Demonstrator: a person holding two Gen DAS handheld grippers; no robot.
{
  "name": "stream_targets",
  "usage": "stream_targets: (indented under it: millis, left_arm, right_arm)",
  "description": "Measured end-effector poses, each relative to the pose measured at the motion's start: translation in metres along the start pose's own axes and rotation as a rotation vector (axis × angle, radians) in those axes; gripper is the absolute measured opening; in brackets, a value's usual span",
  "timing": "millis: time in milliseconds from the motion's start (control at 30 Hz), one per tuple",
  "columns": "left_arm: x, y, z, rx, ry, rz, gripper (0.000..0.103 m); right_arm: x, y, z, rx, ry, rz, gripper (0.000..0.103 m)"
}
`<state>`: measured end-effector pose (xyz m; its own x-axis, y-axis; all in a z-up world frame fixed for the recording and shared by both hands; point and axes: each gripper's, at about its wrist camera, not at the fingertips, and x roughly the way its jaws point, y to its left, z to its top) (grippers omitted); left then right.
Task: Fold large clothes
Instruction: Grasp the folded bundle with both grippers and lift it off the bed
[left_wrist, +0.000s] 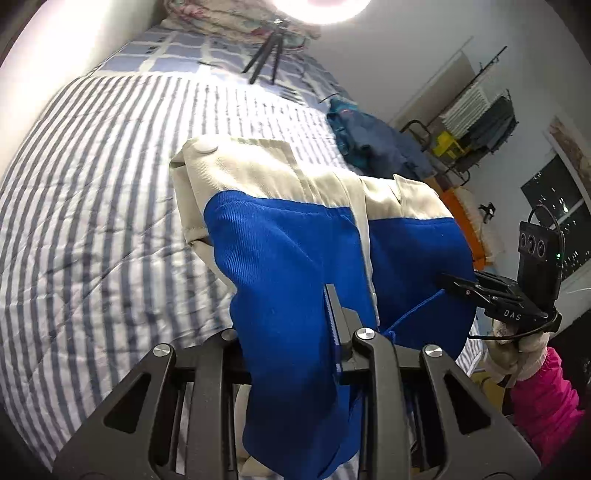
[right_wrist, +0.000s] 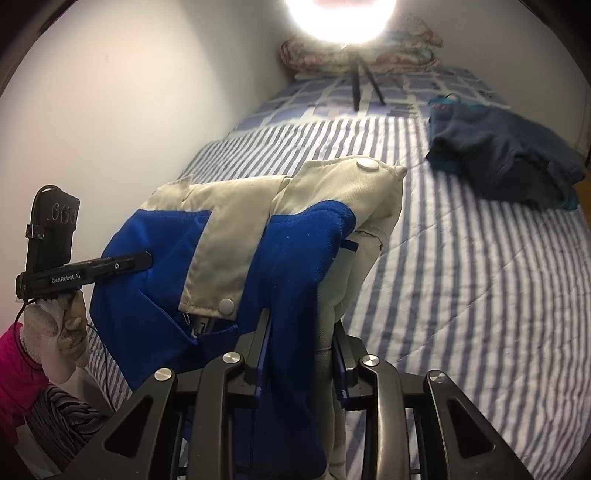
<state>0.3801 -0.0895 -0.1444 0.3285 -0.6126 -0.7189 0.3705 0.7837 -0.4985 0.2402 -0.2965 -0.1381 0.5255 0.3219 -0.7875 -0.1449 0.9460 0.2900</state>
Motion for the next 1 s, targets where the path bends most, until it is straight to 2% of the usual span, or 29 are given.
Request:
stream_targets:
  millis: [233,700,1000]
  left_arm:
    - [0.019,-0.034,0.025,0.048,-0.018,-0.044,0.025]
    - [0.095,-0.105,0.076,0.175,-0.007,-0.096,0.025]
    - [0.145,-0.161,0.144,0.259,-0.062,-0.134,0.025]
  right_arm:
    - [-0.031,-0.027,0.005,0.008,-0.059,-0.053,0.027]
    - [-0.058,-0.104,0.033,0.003,-0.089,-0.206,0.027]
    - [-0.078,-0.170,0.080,0.021,-0.169,-0.275,0.027]
